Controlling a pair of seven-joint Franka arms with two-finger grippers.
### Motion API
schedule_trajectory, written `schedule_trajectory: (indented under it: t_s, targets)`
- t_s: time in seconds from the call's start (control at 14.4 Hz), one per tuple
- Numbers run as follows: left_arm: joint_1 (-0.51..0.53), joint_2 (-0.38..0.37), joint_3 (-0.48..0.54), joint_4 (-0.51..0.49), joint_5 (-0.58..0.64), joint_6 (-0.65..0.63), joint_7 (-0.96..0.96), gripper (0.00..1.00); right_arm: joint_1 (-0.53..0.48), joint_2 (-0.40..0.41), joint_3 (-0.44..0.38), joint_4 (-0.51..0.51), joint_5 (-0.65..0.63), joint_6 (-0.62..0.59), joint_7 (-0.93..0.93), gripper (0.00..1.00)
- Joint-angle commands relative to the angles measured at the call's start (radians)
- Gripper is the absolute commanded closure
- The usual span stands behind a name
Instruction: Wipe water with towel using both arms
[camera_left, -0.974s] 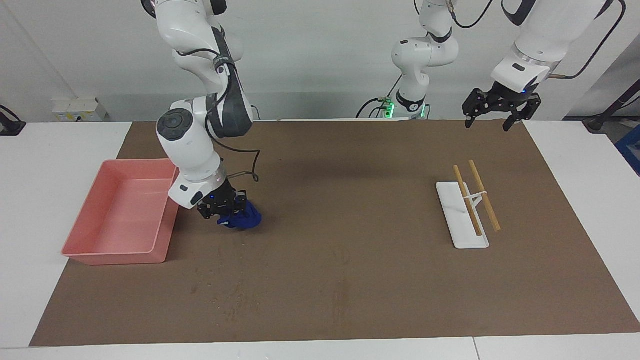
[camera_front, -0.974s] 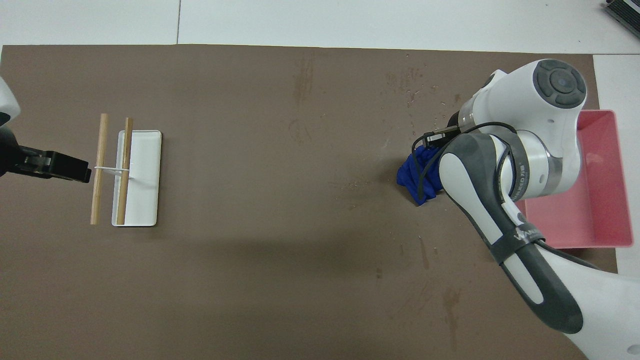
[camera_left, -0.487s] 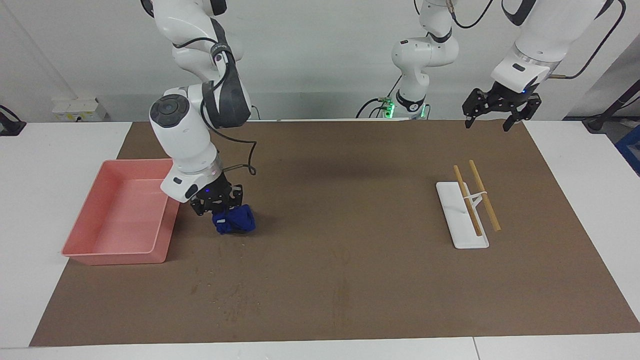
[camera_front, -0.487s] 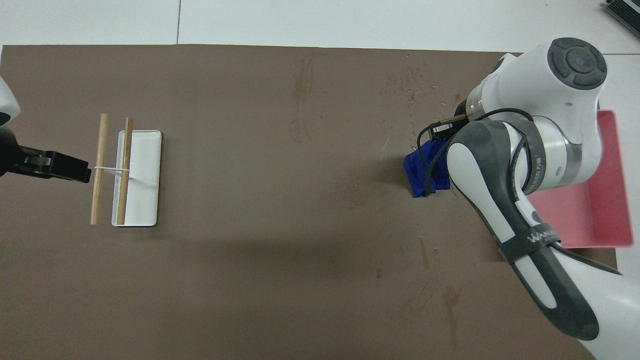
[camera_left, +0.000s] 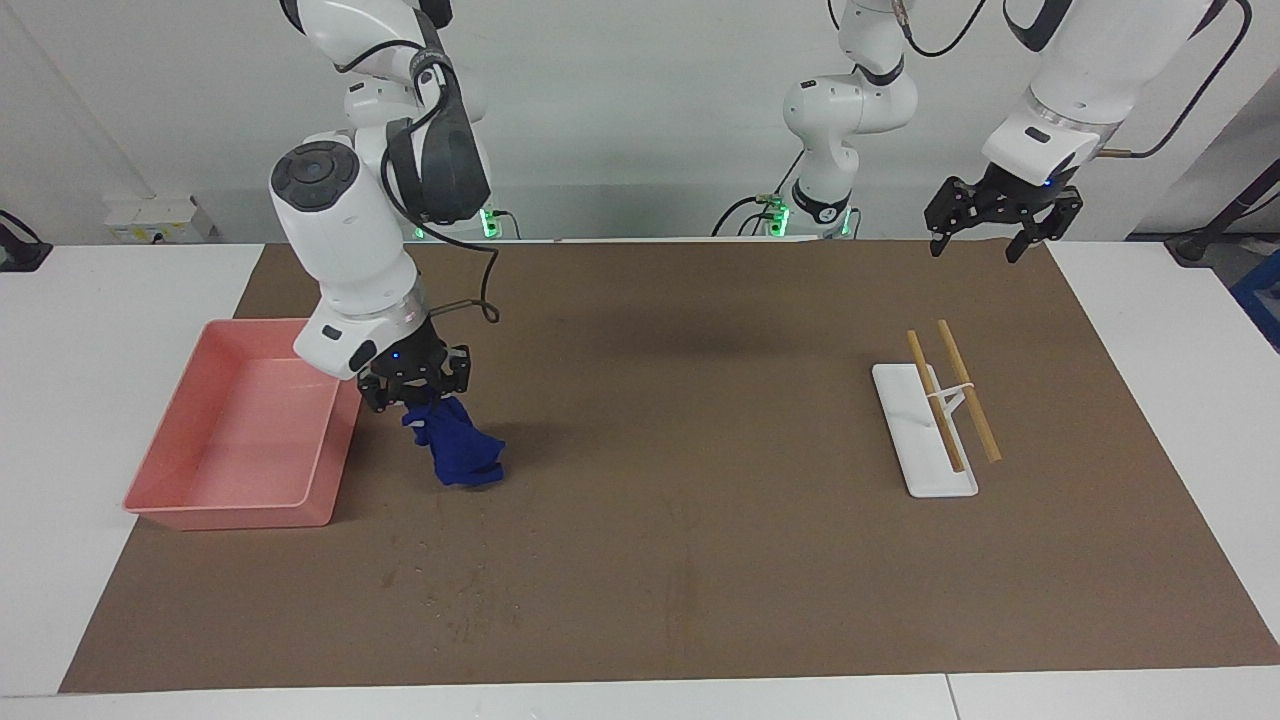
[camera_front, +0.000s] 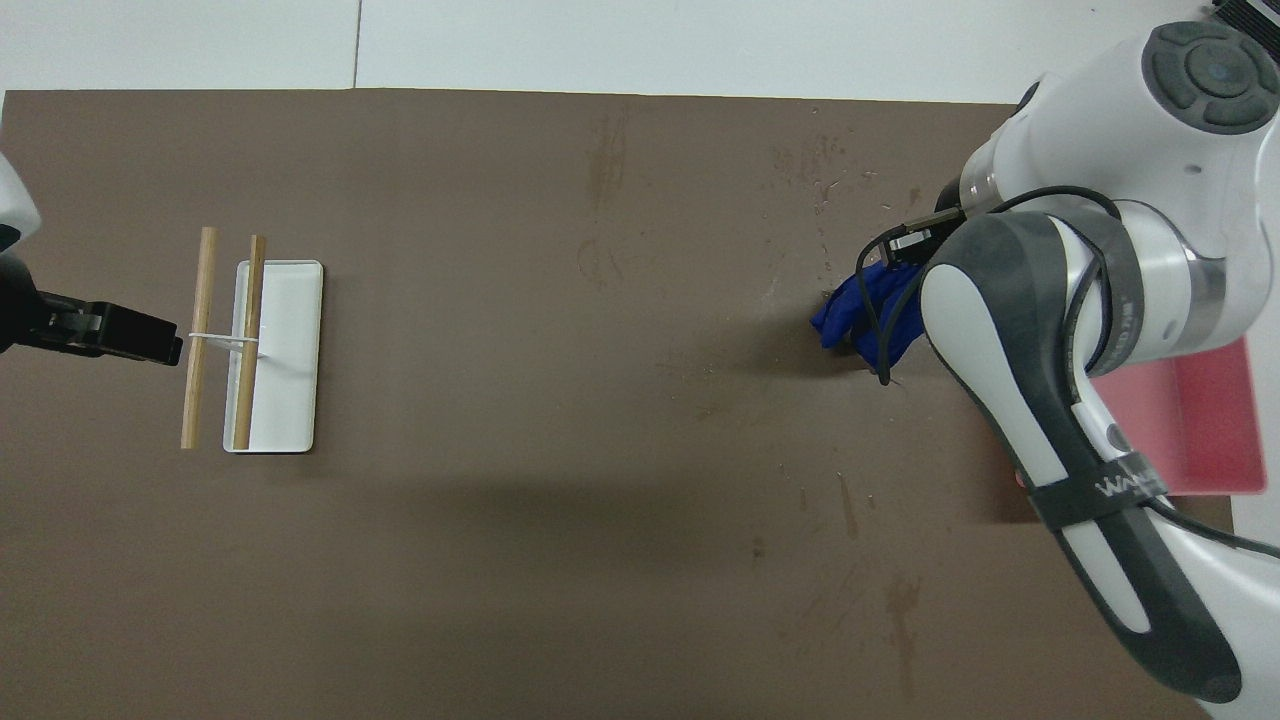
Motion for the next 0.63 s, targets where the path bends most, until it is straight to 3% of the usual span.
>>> schedule_trajectory:
  t_s: [0.0, 0.56]
  targets:
    - [0.002, -0.024, 0.0, -0.022, 0.011, -0.008, 0.006, 0.0, -0.017, -0.017, 0.008, 0.047, -0.026, -0.066, -0.036, 1.0]
    - [0.002, -0.024, 0.0, -0.022, 0.011, -0.008, 0.006, 0.0, -0.077, -0.114, 0.006, 0.05, -0.057, -0.172, -0.178, 1.0]
